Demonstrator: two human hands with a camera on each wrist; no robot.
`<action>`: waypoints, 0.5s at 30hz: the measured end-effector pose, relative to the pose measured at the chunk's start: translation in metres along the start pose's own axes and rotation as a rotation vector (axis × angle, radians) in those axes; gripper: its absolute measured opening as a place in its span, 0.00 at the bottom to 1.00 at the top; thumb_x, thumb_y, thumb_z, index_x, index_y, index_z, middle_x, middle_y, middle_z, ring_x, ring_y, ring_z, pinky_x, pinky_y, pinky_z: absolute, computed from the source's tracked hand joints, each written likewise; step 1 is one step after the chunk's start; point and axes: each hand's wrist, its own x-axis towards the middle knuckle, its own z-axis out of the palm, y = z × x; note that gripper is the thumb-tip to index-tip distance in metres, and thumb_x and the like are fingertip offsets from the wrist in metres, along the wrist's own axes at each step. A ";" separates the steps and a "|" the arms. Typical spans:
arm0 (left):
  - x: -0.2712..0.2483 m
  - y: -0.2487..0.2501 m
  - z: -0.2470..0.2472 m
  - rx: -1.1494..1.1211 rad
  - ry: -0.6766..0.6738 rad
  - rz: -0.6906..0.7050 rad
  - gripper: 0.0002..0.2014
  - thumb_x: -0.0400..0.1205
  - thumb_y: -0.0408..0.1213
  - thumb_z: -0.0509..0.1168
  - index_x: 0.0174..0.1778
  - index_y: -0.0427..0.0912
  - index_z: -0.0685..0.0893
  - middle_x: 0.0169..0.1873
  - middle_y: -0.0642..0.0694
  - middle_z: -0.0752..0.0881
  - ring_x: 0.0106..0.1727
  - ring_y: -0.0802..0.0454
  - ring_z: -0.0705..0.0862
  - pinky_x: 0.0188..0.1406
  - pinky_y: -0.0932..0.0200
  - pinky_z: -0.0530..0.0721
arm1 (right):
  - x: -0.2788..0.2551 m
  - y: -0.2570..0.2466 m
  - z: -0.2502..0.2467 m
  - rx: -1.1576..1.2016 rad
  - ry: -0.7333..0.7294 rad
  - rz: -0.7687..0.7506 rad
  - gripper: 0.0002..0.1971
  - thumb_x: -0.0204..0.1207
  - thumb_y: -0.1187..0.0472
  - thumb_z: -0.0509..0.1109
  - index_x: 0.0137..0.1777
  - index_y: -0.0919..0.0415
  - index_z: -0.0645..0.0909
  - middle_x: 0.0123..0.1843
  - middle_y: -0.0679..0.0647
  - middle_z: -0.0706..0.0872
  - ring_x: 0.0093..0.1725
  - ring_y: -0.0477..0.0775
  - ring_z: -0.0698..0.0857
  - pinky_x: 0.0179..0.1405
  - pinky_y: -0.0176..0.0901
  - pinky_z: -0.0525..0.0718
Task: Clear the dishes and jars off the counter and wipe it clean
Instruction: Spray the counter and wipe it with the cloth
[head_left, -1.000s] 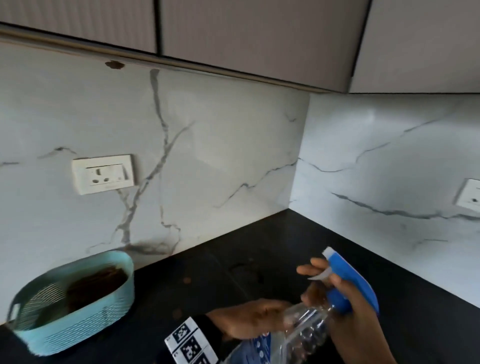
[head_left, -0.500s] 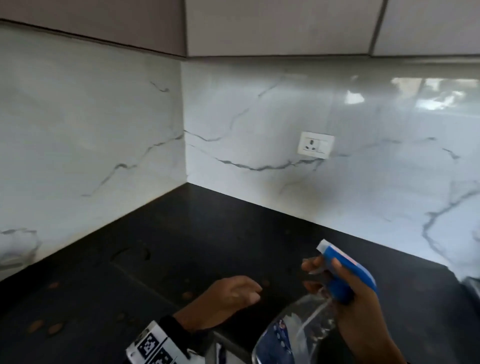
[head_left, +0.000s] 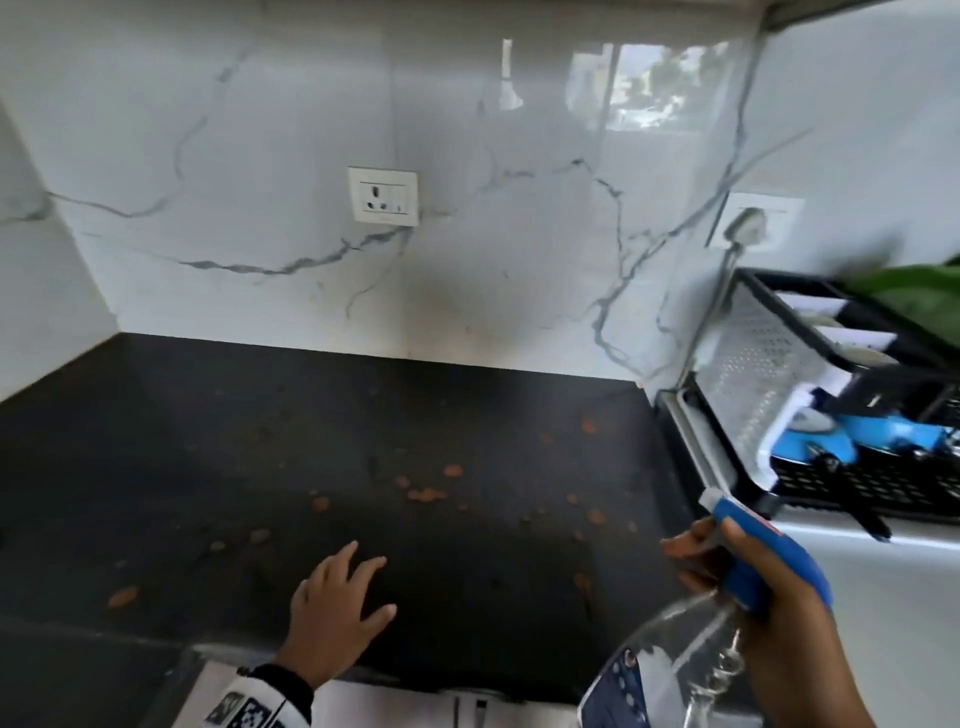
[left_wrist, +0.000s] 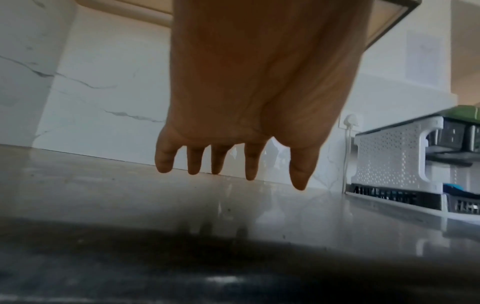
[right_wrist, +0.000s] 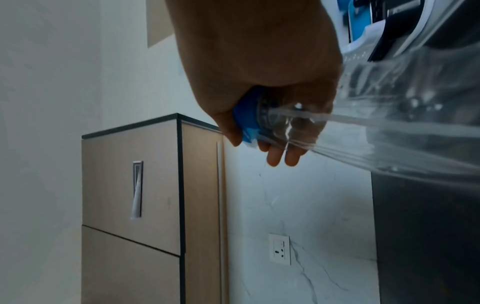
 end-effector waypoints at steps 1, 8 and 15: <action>0.002 0.006 0.005 0.038 0.001 -0.016 0.37 0.75 0.70 0.45 0.80 0.61 0.55 0.82 0.49 0.50 0.82 0.46 0.53 0.79 0.47 0.58 | 0.000 -0.002 -0.006 -0.005 0.022 0.002 0.12 0.79 0.64 0.61 0.40 0.65 0.84 0.33 0.61 0.87 0.38 0.58 0.89 0.34 0.39 0.88; -0.001 0.024 0.028 0.111 -0.129 -0.048 0.53 0.55 0.75 0.29 0.81 0.62 0.46 0.83 0.50 0.42 0.83 0.44 0.47 0.78 0.37 0.48 | 0.001 0.001 -0.017 -0.044 0.129 -0.037 0.13 0.67 0.50 0.69 0.33 0.61 0.84 0.28 0.59 0.84 0.30 0.52 0.86 0.29 0.35 0.85; 0.008 0.004 0.044 0.058 -0.153 -0.036 0.40 0.73 0.74 0.30 0.63 0.61 0.79 0.63 0.49 0.84 0.57 0.43 0.87 0.47 0.32 0.83 | 0.007 0.010 -0.018 -0.008 0.122 0.019 0.14 0.73 0.52 0.67 0.39 0.65 0.81 0.26 0.57 0.84 0.27 0.50 0.85 0.26 0.34 0.85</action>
